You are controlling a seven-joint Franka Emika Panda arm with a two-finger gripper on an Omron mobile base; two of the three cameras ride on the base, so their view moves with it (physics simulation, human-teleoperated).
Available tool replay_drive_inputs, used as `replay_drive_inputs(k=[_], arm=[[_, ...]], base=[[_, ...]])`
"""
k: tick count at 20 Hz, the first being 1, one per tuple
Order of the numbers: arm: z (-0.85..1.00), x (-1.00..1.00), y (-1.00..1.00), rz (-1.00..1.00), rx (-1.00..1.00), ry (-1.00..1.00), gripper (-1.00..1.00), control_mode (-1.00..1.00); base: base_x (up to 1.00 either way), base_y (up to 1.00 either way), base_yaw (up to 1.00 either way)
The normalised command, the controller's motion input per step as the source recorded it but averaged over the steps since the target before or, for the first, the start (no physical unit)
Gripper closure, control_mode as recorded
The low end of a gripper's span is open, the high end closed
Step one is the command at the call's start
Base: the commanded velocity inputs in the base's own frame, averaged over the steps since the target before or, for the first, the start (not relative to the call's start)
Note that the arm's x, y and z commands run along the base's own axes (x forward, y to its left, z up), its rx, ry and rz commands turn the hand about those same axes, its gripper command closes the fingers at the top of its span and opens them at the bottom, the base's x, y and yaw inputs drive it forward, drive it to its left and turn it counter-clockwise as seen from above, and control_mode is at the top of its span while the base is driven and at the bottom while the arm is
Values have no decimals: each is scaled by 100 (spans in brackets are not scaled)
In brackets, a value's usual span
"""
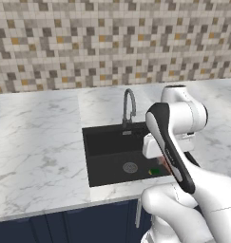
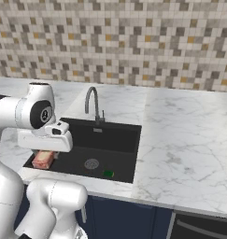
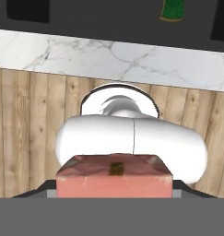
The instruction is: Pick up the bar soap and sponge from the sink, and place them back in the cabinet, and close the cabinet doors.
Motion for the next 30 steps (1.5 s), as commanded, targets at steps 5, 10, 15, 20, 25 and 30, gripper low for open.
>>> replay_drive_inputs(k=[5, 10, 15, 20, 25, 30], arm=[[0, 0, 0, 0, 0, 0, 100, 100], [0, 0, 0, 0, 0, 0, 100, 100], [0, 0, 0, 0, 0, 0, 100, 100], [0, 0, 0, 0, 0, 0, 100, 100], [0, 0, 0, 0, 0, 0, 100, 100], [0, 0, 0, 0, 0, 0, 100, 100]], base=[[0, 0, 0], [-29, -12, -2], [-29, -11, -20], [-3, -1, -29], [-2, 0, -35], [0, -1, -39]])
